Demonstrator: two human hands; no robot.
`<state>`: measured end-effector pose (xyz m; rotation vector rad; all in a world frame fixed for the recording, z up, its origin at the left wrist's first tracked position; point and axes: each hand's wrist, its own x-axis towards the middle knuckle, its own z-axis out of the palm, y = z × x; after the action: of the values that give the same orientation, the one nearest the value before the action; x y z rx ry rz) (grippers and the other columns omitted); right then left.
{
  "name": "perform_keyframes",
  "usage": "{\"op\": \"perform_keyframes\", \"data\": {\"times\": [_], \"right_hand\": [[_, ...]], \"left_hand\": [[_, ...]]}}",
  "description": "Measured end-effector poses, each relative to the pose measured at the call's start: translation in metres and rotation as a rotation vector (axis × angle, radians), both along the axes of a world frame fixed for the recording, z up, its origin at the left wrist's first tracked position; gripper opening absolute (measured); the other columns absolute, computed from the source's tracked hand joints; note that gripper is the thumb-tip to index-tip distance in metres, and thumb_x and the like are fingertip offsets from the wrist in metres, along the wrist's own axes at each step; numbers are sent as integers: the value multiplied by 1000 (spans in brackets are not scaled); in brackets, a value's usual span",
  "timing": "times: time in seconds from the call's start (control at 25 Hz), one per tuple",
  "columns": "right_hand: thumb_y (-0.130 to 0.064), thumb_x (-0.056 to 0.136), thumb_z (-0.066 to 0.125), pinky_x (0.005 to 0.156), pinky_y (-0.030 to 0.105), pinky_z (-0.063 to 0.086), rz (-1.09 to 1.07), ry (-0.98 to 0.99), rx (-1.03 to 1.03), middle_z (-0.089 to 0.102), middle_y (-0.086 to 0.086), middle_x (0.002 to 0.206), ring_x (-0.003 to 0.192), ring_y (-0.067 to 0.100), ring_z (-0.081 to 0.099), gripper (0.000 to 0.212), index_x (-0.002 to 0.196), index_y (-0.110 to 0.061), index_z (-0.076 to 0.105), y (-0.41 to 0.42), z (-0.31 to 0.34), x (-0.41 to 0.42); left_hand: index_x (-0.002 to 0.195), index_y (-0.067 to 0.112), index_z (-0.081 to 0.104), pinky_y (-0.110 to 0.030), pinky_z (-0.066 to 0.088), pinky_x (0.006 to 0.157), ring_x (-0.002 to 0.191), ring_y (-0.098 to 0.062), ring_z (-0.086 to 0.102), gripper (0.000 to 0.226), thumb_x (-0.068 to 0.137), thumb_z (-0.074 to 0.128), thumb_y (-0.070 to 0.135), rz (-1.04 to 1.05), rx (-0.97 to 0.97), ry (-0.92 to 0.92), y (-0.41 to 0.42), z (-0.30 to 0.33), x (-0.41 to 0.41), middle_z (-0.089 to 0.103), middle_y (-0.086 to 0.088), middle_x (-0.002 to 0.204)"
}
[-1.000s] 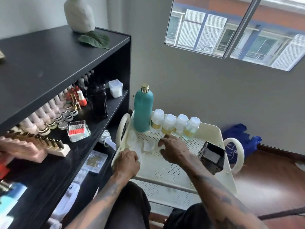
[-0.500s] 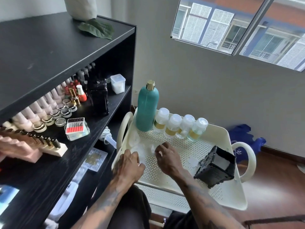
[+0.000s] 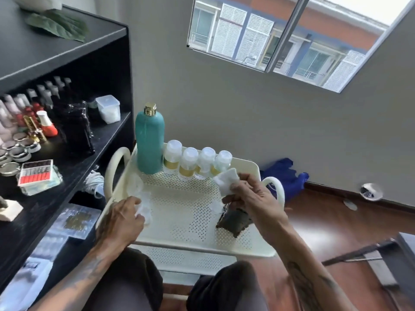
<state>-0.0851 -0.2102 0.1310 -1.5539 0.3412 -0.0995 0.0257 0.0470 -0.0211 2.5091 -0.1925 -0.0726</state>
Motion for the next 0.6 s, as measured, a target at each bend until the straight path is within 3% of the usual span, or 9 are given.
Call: {"op": "perform_keyframes", "data": {"times": [0.12,0.24,0.32,0.44,0.6], "right_hand": [[-31,91,60,56,22,53,-129,-104,-283,68,4,90,70,15,67,13,99,-24,67,-33,21,-17],[-29,93,60,65,22,52,-318,-285,-1023,62,-2,95,76,10,61,18,106,-21,71,-52,16,-21],[-20,92,62,72,30,49,-296,-355,-1406,64,2,96,81,17,58,17,107,-15,69,-49,1,-17],[-16,89,64,78,44,49,-159,-225,-1543,68,4,95,85,26,56,9,97,-13,68,-42,-28,-12],[-40,97,46,85,40,38,0,32,-1523,70,-6,90,94,21,46,30,86,-22,67,-49,-48,-11]], "left_hand": [[120,18,61,-37,53,79,101,-22,59,36,85,62,18,-5,-5,13,0,-1,1,69,-5,112],[116,18,65,-39,53,81,100,-22,59,31,85,62,18,-8,-24,18,0,0,0,69,-4,111],[113,19,67,-40,53,83,100,-23,60,28,85,63,18,-12,-27,11,1,1,-1,69,-4,110],[102,23,69,-38,51,78,92,-22,59,20,84,64,16,11,-44,-4,1,4,-2,71,-2,103],[91,26,67,-38,51,76,89,-23,61,16,82,64,13,10,-65,-11,-1,7,-5,70,1,94]]}}
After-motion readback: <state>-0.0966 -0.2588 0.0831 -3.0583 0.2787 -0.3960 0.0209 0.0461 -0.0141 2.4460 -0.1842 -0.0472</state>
